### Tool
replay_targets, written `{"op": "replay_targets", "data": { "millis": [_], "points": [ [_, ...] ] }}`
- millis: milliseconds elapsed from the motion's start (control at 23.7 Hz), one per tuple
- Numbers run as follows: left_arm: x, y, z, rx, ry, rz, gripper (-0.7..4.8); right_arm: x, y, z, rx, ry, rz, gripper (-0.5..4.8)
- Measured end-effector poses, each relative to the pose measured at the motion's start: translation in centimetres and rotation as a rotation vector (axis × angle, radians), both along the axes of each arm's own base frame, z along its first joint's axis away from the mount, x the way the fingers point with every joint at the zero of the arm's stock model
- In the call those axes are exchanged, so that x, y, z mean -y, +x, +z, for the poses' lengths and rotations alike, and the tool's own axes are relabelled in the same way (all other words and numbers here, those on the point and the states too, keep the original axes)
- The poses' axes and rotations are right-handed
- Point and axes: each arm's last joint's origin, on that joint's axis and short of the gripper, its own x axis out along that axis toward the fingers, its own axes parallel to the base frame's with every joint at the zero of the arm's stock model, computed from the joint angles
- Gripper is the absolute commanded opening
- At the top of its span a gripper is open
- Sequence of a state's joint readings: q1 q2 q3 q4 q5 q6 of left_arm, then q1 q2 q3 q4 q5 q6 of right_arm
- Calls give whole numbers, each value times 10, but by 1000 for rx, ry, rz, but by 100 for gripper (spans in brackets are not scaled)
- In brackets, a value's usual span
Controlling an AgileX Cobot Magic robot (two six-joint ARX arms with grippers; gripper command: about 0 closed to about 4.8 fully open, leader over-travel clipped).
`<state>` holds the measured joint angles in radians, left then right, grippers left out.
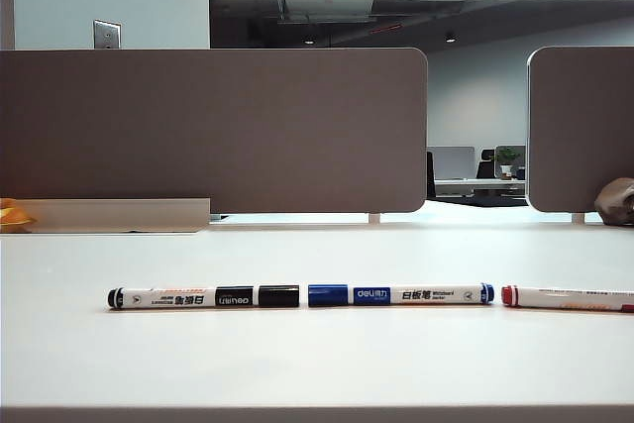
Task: Pick up the markers one by one and line them up horizontally in a straight line on the table.
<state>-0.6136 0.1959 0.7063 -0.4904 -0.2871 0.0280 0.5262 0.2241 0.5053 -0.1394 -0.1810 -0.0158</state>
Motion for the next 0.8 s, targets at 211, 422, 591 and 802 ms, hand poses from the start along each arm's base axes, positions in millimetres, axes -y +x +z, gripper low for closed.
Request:
{"op": "replay_targets", "data": {
  "millis": [211,422,591,802],
  "points": [
    [12,13,-31,-88,58,-82,-5,-1,2,-24,-40,-3,-2,-3],
    [23,26,-67,-183,72,-145,-5,-1,2,-45,-76,25,3,-3],
    [35,38,-105,-226,37,-244,-5,-3,7,-68,-108,13,-17,-3],
    [42,45,-134,-227,-25,-300,-5,-7,14,-90,-127,10,-17,-3]
  ]
}}
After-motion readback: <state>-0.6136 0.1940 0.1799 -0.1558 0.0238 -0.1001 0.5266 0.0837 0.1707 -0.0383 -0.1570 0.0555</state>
